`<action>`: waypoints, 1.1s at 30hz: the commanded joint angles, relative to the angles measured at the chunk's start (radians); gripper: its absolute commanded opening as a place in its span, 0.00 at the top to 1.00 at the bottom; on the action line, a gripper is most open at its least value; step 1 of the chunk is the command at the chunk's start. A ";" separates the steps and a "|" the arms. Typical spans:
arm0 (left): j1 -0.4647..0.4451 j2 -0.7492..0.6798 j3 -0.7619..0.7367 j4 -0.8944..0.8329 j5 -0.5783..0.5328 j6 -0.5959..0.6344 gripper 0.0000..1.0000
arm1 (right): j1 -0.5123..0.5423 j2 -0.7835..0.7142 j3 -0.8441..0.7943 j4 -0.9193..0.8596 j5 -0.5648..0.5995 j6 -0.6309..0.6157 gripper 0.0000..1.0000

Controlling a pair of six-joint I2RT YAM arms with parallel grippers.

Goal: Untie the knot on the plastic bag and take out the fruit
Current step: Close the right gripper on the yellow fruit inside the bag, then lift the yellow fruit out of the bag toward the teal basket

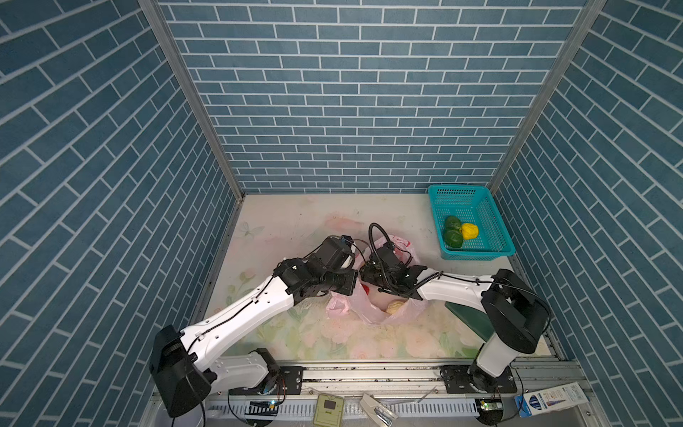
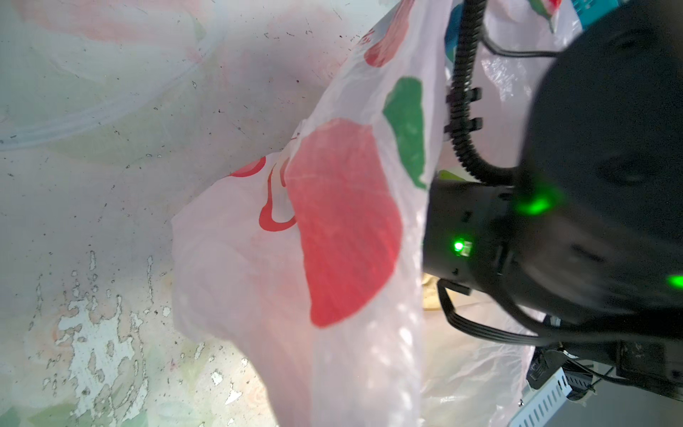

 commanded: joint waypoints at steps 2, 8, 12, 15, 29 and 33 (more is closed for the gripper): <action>0.004 0.011 0.000 0.028 -0.017 -0.005 1.00 | 0.011 -0.103 -0.033 -0.081 -0.062 -0.072 0.46; 0.004 0.021 -0.004 0.043 -0.016 -0.006 1.00 | 0.021 -0.216 -0.046 -0.166 -0.085 -0.103 0.46; 0.004 0.028 0.006 0.048 -0.016 -0.002 1.00 | 0.023 -0.272 -0.041 -0.223 -0.098 -0.106 0.46; 0.004 0.032 0.014 0.048 -0.020 -0.001 1.00 | 0.031 -0.316 -0.041 -0.265 -0.111 -0.109 0.46; 0.004 0.027 0.016 0.054 -0.025 -0.011 1.00 | -0.045 -0.529 0.106 -0.559 -0.107 -0.193 0.45; 0.004 0.027 0.015 0.053 -0.024 -0.010 1.00 | -0.153 -0.573 0.142 -0.616 -0.130 -0.241 0.45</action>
